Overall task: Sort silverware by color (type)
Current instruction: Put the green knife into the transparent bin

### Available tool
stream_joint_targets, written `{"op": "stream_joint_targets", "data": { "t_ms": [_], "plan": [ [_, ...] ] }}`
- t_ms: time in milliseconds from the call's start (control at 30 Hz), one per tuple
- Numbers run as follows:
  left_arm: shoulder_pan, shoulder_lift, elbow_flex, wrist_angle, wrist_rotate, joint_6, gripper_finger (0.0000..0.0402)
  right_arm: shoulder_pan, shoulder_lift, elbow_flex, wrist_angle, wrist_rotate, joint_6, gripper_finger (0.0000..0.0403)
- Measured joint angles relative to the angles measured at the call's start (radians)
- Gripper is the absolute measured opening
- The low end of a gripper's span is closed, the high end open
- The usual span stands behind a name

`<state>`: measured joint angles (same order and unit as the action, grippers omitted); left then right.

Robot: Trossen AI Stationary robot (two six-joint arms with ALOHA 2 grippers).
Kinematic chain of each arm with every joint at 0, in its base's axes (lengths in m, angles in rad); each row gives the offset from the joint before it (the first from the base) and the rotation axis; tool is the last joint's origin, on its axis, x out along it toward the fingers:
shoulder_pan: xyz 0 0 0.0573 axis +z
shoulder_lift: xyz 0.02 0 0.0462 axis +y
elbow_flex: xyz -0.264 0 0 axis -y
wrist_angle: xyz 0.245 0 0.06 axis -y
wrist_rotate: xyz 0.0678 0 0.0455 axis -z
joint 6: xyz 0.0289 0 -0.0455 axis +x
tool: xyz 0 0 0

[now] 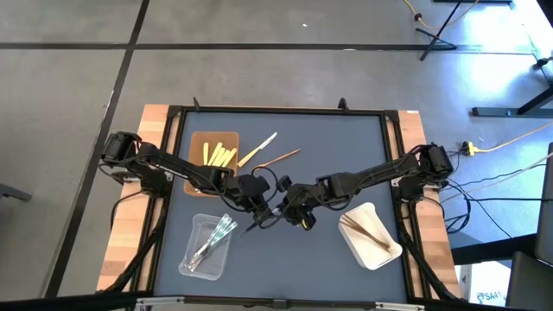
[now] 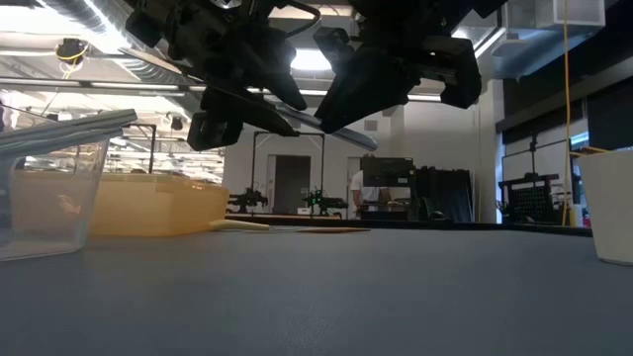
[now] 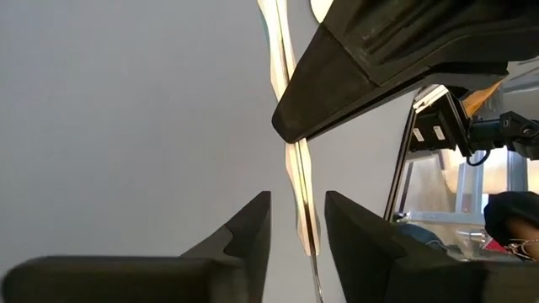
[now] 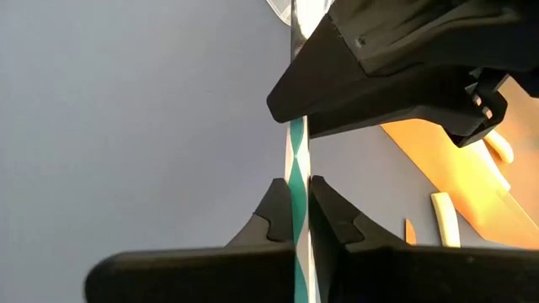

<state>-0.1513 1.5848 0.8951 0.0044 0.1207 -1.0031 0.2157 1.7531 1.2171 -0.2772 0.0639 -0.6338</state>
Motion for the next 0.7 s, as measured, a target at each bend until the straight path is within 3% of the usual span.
{"op": "stream_joint_targets", "data": {
  "t_ms": [367,567,700],
  "plan": [
    [0.000,0.000,0.000,0.002,-0.009,0.015,0.0021,0.000,0.000,0.000,-0.001,0.001,0.000,0.0001],
    [0.000,0.000,0.000,0.001,-0.030,0.018,0.0017,0.000,0.000,0.000,-0.004,0.003,0.000,0.0002],
    [0.000,0.000,0.000,0.002,-0.033,0.018,0.0017,0.000,0.000,0.000,-0.004,0.006,0.000,0.0024]
  ]
}}
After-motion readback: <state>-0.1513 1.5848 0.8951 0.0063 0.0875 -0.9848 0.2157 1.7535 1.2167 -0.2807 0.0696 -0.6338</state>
